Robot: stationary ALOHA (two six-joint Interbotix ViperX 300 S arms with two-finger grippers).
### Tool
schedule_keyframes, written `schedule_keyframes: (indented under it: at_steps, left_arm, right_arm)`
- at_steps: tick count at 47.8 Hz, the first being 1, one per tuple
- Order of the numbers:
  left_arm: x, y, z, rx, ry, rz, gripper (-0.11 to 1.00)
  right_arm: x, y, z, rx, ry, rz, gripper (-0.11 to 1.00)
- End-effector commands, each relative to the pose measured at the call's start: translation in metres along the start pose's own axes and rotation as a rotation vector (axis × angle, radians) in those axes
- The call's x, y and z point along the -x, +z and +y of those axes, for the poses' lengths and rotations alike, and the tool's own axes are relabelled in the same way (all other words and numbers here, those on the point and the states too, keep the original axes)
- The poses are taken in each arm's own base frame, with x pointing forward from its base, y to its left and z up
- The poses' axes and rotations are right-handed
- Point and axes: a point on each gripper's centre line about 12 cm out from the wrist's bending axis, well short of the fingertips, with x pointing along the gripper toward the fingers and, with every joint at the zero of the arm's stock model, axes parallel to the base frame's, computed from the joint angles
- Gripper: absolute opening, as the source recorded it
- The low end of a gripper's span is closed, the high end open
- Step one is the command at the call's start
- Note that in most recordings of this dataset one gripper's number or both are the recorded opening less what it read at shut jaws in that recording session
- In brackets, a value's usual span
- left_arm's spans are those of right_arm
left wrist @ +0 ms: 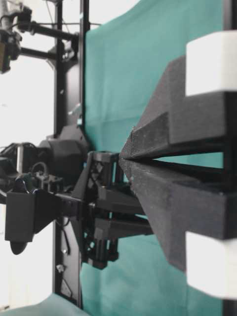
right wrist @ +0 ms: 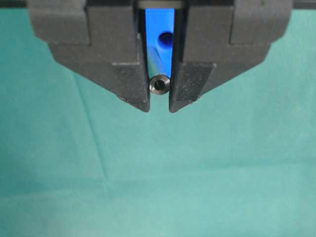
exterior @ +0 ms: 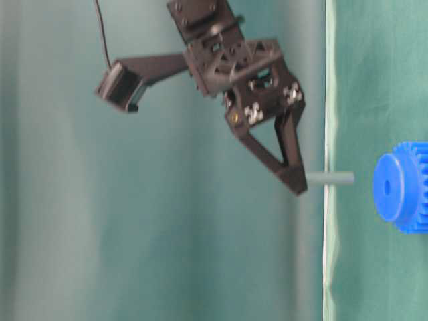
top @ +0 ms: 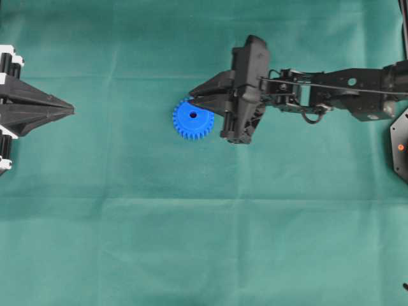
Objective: Insert the shaft placed at a random location into the center hole of the medium gear at another random location.
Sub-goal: 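Carry the held shaft left over the blue gear's center hole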
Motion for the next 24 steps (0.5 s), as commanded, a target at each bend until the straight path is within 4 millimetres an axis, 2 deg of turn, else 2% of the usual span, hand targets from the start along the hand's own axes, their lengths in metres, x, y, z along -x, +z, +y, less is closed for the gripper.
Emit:
schedule_keyframes:
  at_steps: [1, 24]
  left_arm:
    - [-0.0030, 0.0086, -0.0004, 0.000, -0.002, -0.023, 0.00]
    - [-0.0030, 0.0086, -0.0004, -0.001, -0.002, -0.023, 0.00]
  right_arm:
    - [-0.0033, 0.0188, 0.0020, -0.017, 0.004, -0.043, 0.12]
    - [-0.0048, 0.0139, 0.0024, -0.024, 0.004, -0.032, 0.12]
